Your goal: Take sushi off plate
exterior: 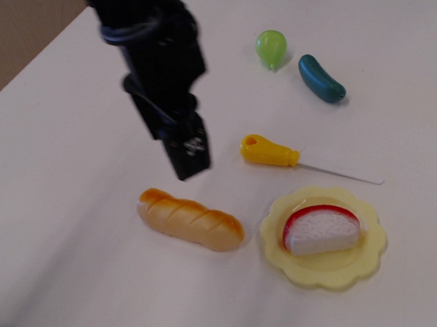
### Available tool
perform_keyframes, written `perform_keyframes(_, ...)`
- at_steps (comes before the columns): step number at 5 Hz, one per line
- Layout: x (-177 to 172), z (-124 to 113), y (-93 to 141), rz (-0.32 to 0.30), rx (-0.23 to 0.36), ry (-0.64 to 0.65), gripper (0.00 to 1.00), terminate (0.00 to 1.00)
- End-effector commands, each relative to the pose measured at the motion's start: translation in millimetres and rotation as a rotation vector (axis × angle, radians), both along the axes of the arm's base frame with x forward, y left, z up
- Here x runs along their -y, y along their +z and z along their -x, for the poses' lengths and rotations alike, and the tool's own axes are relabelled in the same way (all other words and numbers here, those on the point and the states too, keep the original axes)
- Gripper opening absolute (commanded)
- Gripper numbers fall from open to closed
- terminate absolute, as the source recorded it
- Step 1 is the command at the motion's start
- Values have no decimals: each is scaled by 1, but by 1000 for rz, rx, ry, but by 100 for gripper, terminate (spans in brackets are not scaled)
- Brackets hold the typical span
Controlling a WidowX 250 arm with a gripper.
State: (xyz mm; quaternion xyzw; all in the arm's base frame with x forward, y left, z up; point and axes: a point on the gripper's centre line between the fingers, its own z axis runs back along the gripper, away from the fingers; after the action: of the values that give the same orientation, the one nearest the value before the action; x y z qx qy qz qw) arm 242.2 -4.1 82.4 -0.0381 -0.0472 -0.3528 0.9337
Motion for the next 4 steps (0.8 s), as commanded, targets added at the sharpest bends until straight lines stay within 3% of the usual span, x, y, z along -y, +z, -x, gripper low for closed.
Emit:
perform_keyframes(1,50,11,-4,-67,41,-243,100,0)
perform_keyframes(2,55,3,-10,-127,36,-244,100,0)
perform_keyframes(4,71,-11,-20,-163,27,-233,100,0)
